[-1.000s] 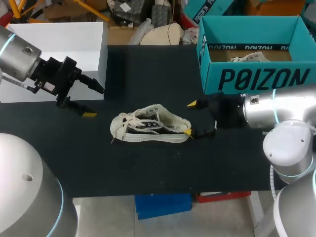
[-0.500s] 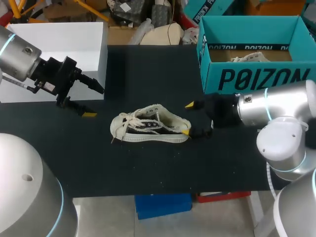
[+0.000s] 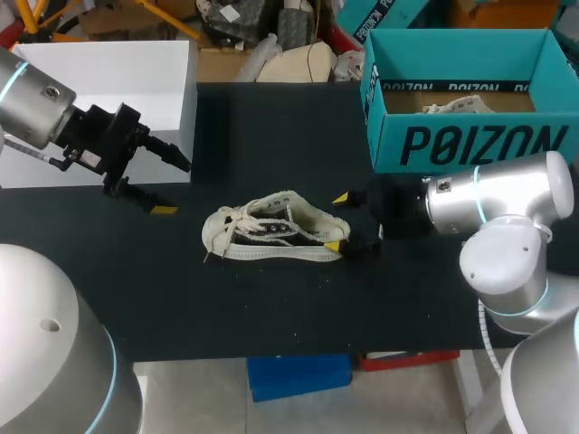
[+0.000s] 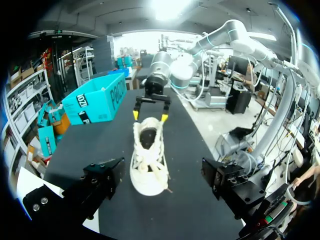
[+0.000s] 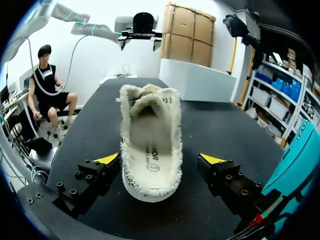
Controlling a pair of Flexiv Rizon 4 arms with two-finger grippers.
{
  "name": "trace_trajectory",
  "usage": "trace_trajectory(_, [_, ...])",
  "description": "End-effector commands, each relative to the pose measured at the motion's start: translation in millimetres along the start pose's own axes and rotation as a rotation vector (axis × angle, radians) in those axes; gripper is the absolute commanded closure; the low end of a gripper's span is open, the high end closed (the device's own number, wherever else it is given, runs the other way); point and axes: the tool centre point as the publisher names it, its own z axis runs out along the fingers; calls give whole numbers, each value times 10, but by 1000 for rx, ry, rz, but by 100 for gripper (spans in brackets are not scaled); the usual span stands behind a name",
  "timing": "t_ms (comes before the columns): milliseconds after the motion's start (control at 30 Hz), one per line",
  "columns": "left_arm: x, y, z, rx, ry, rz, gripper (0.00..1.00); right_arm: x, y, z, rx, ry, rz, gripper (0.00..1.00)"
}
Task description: Take the shoe out of the shoebox, open the shoe tongue, remove and reinsert the insole, then place the shoe into the shoebox
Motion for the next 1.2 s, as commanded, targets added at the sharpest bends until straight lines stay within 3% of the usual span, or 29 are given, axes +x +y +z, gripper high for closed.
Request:
trace_trajectory(33, [2,7,15,-2,-3,1,0,-1,-38,73,-6,-2,3,0])
trace_trajectory(900, [2,7,15,-2,-3,1,0,80,-191,243,-13,49,40,0])
trace_trajectory(933, [2,7,15,-2,-3,1,0,85,-194,262,-6,67,38,59])
trace_trajectory(967, [2,7,15,-2,-3,1,0,96,-203,278,18,88,40,100])
trace_trajectory(1200, [2,7,15,-2,-3,1,0,99,-233,289,22,99,45,100])
